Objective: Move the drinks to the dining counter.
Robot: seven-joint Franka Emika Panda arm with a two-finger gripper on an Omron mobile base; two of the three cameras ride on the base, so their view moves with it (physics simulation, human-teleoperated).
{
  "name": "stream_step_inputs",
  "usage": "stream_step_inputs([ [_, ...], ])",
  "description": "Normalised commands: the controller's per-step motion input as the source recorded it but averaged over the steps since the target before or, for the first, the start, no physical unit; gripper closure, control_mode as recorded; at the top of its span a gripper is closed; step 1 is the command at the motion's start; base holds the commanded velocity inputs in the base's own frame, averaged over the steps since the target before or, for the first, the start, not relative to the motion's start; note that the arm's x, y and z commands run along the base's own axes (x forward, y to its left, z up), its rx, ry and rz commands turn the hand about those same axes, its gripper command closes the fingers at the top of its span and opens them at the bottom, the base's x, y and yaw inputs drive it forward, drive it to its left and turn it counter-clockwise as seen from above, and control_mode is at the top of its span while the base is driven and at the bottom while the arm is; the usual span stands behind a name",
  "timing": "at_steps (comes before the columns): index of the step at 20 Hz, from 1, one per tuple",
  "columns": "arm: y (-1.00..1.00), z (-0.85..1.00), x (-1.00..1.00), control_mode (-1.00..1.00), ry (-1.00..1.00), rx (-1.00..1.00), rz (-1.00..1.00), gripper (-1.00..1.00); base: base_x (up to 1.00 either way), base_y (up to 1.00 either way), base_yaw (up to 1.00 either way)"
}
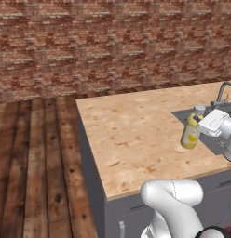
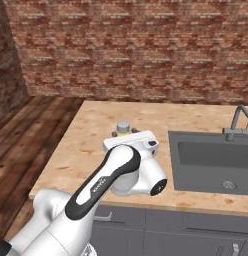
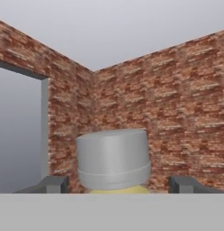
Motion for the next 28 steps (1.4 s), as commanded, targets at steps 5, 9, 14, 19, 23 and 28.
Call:
stream_step_inputs([
  [5,0.03,-0.13,0.08,-1.0,0.0,0.0,0.0,1.0,0.0,0.0,0.0],
  [9,0.05,-0.24,0.15,-1.0,0.0,0.0,0.0,1.0,0.0,0.0,0.0],
  [14,0.04,-0.25,0.16,-1.0,0.0,-0.01,0.0,1.0,0.0,0.0,0.0],
  [19,0.02,-0.21,0.17,-1.0,0.0,-0.04,0.0,1.0,0.0,0.0,0.0],
  [23,0.0,-0.25,0.15,-1.0,0.01,-0.04,0.0,1.0,0.0,0.0,0.0],
  [28,0.0,-0.29,0.18,-1.0,0.03,-0.01,0.0,1.0,0.0,0.0,0.0],
])
